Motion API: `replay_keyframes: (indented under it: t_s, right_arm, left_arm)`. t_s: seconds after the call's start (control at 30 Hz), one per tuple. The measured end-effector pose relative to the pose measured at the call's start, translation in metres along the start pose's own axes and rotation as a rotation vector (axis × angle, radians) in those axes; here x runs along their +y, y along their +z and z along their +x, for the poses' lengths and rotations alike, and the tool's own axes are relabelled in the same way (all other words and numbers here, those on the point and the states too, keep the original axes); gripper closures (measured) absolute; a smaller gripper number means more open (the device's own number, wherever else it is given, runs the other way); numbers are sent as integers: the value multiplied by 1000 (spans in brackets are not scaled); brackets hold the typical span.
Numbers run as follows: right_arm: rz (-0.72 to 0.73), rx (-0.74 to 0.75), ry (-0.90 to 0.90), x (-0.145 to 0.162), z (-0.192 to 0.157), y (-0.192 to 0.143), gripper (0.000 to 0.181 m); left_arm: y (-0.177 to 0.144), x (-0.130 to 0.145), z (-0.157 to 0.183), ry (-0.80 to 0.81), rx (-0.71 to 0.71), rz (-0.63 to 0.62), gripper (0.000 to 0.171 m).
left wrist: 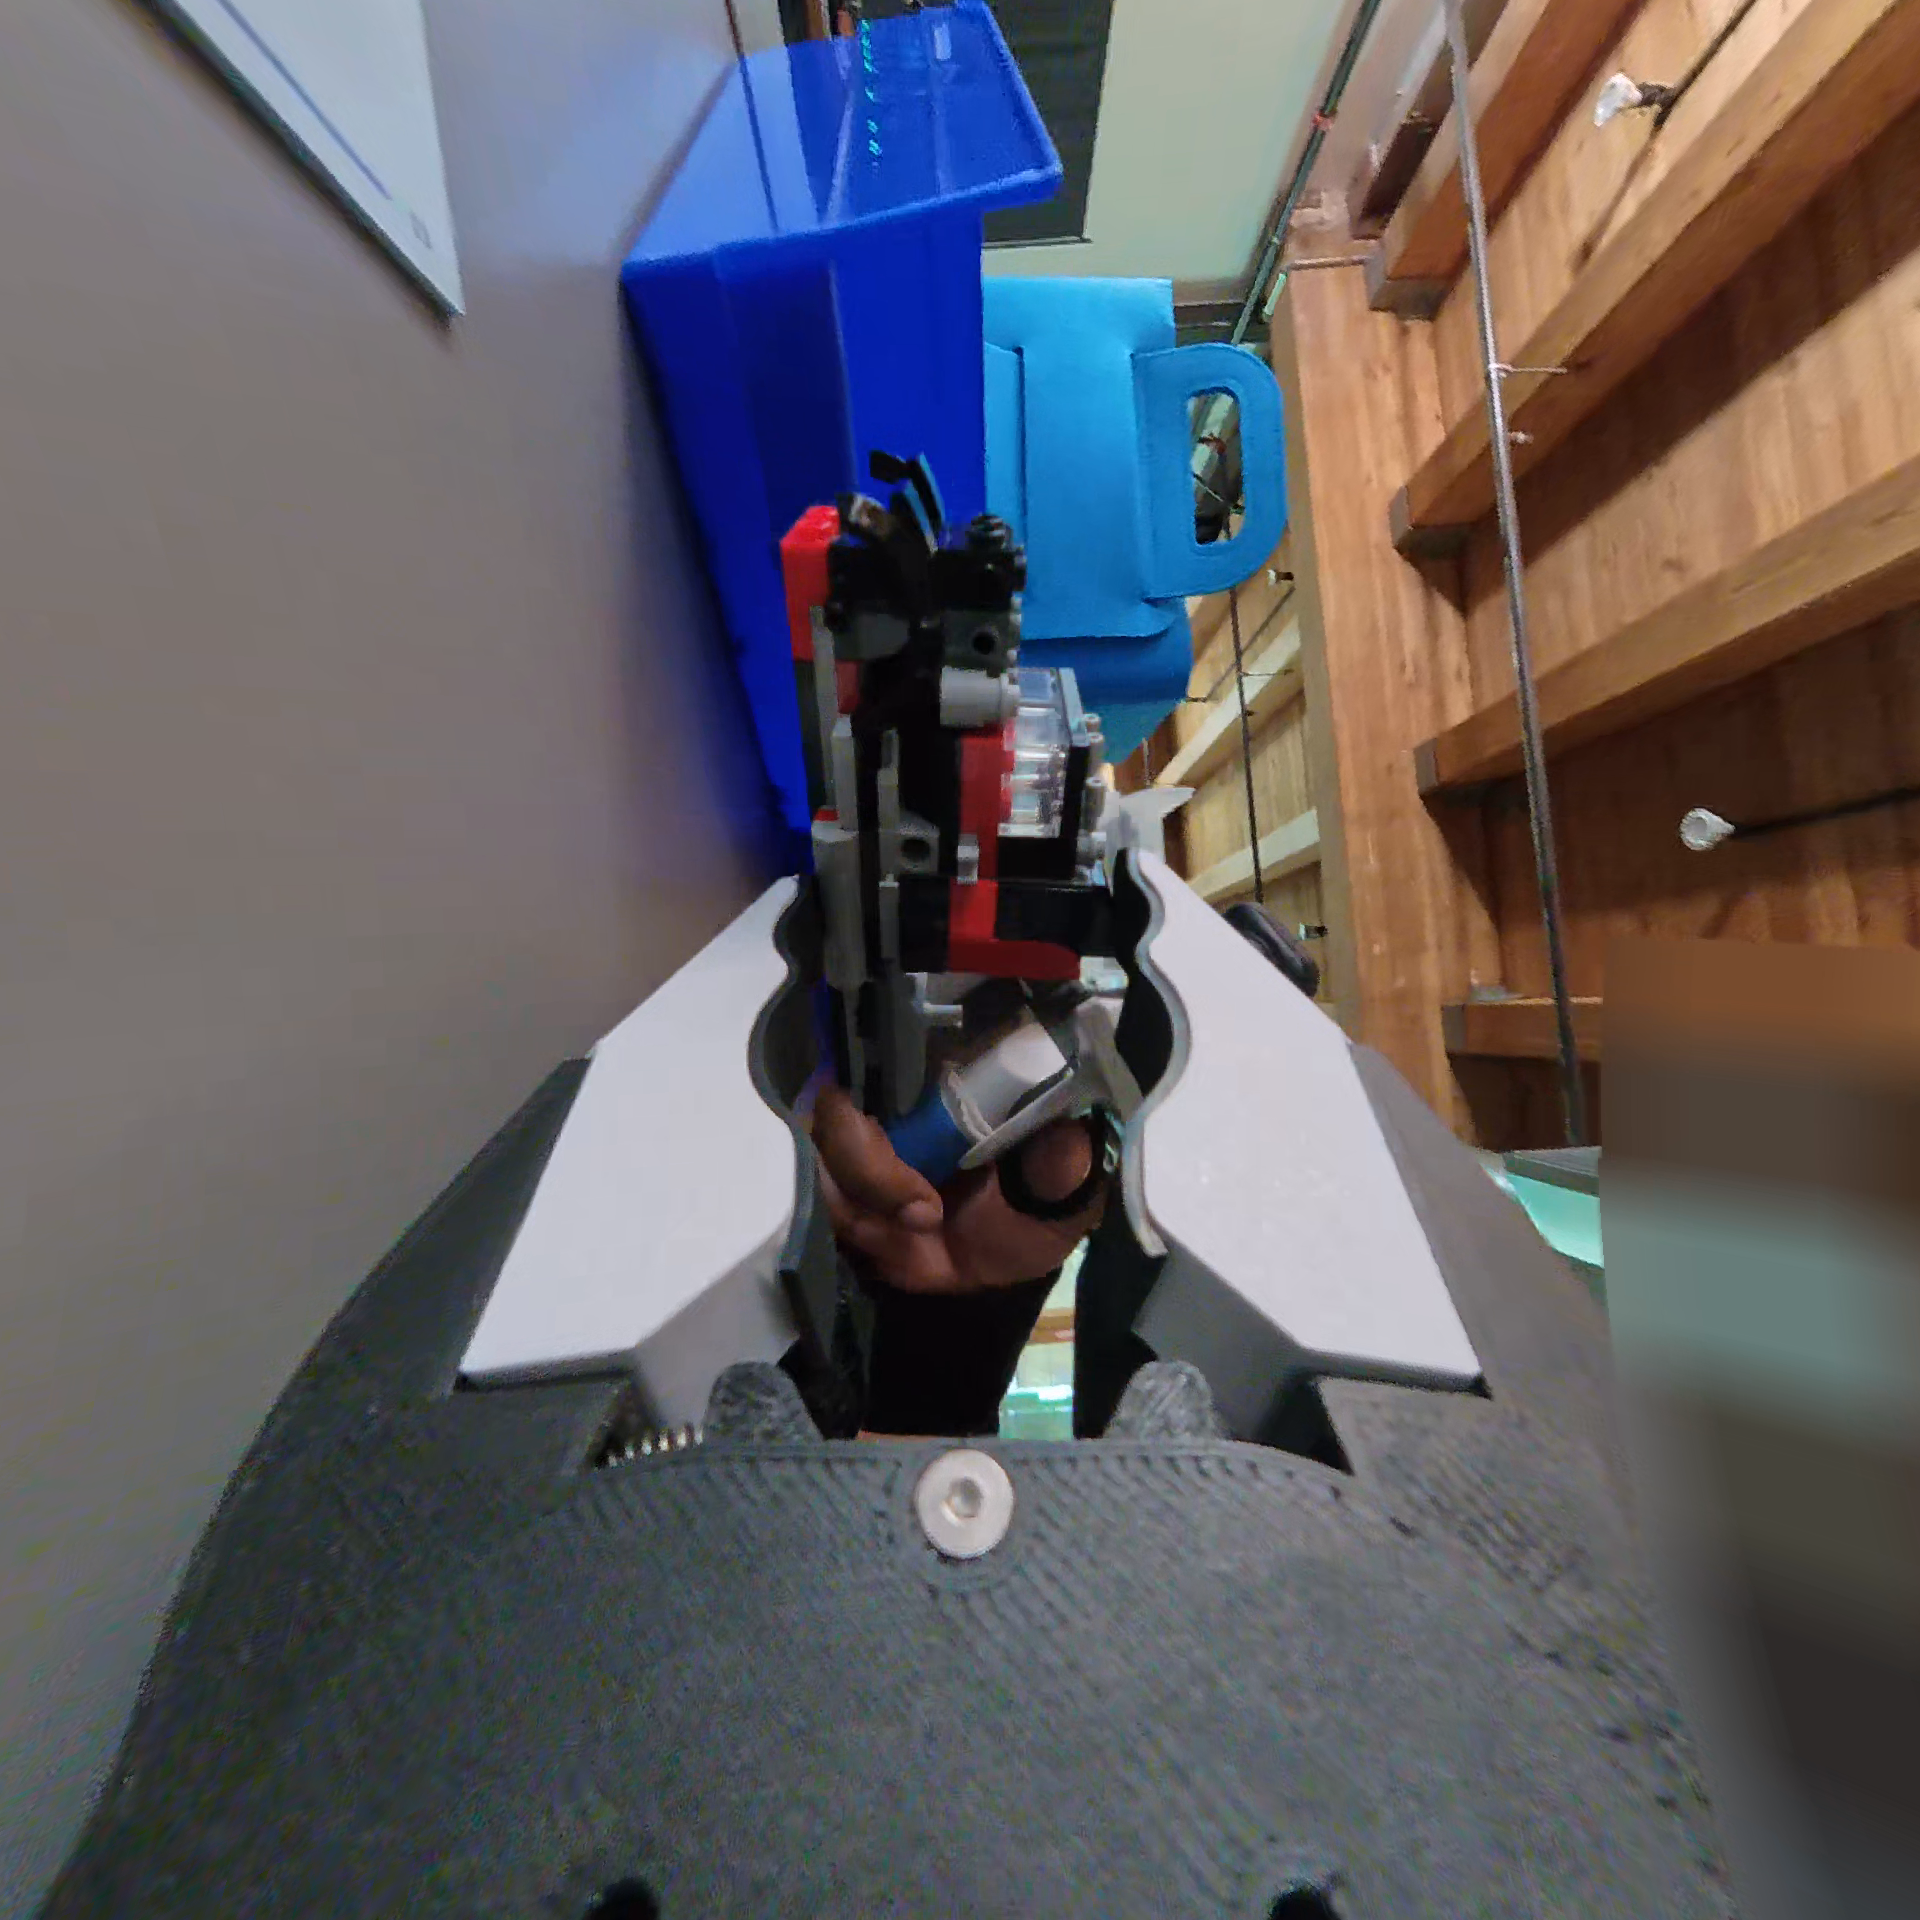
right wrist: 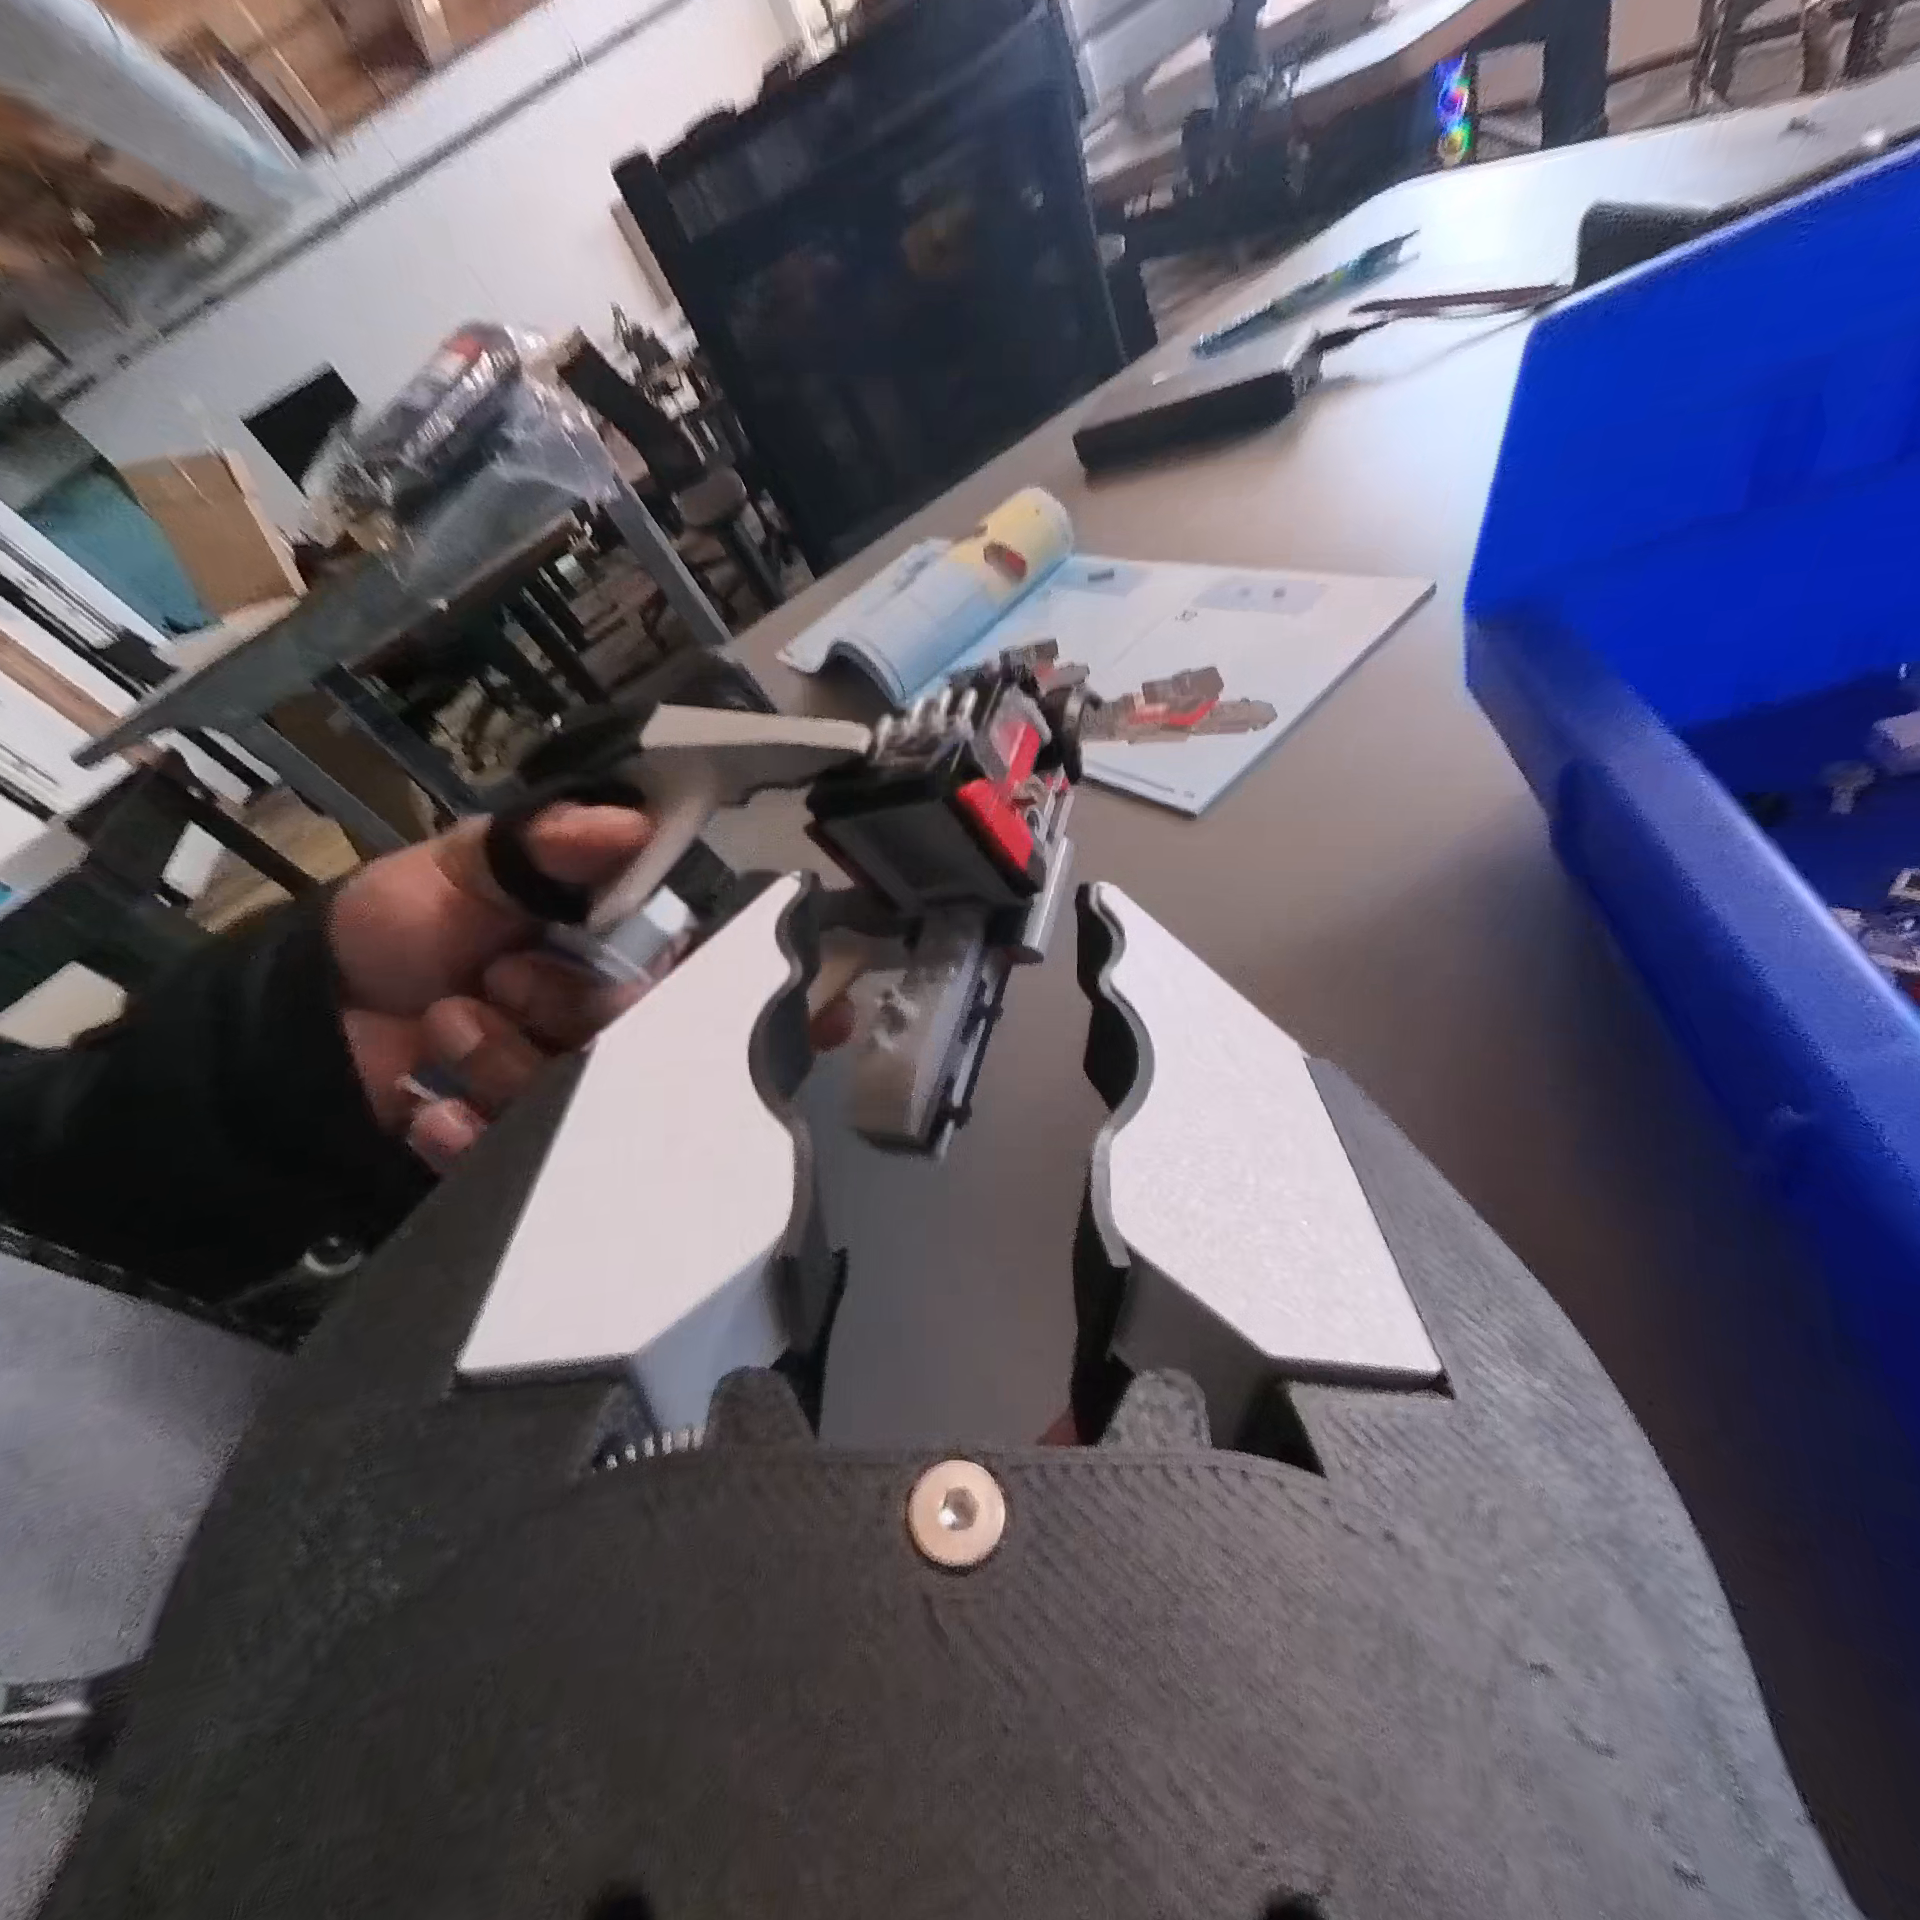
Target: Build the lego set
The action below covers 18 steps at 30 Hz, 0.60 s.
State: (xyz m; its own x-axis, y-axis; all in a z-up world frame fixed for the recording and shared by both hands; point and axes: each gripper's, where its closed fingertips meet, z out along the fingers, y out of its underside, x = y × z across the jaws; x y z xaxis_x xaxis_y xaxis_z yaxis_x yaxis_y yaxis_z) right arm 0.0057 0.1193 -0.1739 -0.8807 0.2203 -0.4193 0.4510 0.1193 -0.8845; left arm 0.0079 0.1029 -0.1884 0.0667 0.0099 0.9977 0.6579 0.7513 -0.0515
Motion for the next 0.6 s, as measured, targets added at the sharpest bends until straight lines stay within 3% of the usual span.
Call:
replay_keyframes:
  t_s: [0.33,0.5,0.6]
  right_arm:
    - [-234,82,-206,37,1,23,136]
    - [-297,160,-291,42,11,33,160]
    - [-306,176,-303,41,15,35,163]
  left_arm:
    - [-8,-16,-19,-53,-84,149,114]
    - [-6,-16,-19,-98,-49,140,113]
    - [-7,-17,-20,-106,-51,121,113]
